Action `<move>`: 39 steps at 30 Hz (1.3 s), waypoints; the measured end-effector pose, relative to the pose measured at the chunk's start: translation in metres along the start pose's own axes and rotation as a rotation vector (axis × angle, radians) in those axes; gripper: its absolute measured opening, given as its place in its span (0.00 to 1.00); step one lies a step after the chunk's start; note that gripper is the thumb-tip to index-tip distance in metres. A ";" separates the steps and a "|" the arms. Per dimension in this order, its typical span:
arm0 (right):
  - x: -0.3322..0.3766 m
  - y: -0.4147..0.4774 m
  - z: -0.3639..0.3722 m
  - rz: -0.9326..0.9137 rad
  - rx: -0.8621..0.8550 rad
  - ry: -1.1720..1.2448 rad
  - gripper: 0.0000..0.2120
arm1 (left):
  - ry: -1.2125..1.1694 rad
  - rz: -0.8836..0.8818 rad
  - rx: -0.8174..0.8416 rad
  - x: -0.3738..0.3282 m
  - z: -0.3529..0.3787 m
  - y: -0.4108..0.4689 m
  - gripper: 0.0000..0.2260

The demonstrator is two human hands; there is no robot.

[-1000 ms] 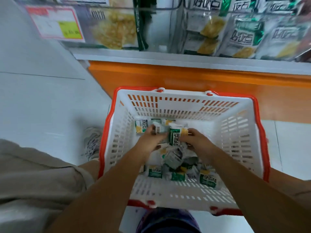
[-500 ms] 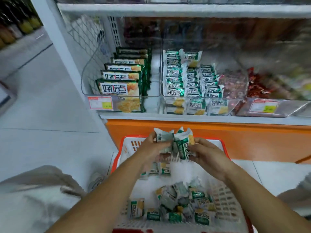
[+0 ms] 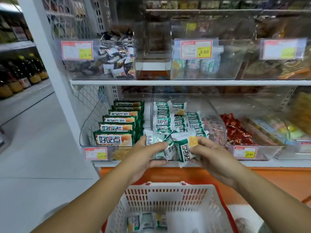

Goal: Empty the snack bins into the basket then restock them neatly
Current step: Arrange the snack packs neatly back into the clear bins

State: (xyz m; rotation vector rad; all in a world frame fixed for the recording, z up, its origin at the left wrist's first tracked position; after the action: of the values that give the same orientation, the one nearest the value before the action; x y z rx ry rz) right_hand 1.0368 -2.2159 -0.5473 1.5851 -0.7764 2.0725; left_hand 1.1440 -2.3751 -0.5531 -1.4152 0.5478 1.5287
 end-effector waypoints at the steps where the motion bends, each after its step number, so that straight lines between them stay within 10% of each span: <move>1: 0.007 0.007 -0.008 -0.018 -0.062 -0.043 0.06 | -0.008 0.009 0.005 -0.006 0.000 0.003 0.55; 8: 0.039 0.075 -0.044 -0.094 -0.334 -0.248 0.26 | 0.002 0.094 -0.073 -0.032 -0.016 0.034 0.57; 15: 0.045 0.161 -0.074 -0.130 -0.574 -0.451 0.24 | -0.086 0.201 -0.109 -0.050 -0.037 0.070 0.55; 32: 0.031 0.221 -0.085 -0.155 -0.591 -0.696 0.30 | -0.084 0.188 -0.149 -0.051 -0.039 0.078 0.59; 39: 0.071 0.160 -0.015 -0.313 -0.282 -0.595 0.11 | -0.080 0.136 -0.116 -0.055 -0.026 0.064 0.62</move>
State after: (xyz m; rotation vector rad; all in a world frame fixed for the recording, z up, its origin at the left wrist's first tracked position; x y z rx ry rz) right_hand 0.9065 -2.3285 -0.5104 2.0191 -0.8912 1.2172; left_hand 1.0961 -2.4437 -0.5246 -1.4208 0.5224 1.7421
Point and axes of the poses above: each hand's wrist, its own y-axis towards the middle knuckle, its own z-axis out of the palm, x = y × z, the point moved 5 cm from there along y, towards the middle knuckle
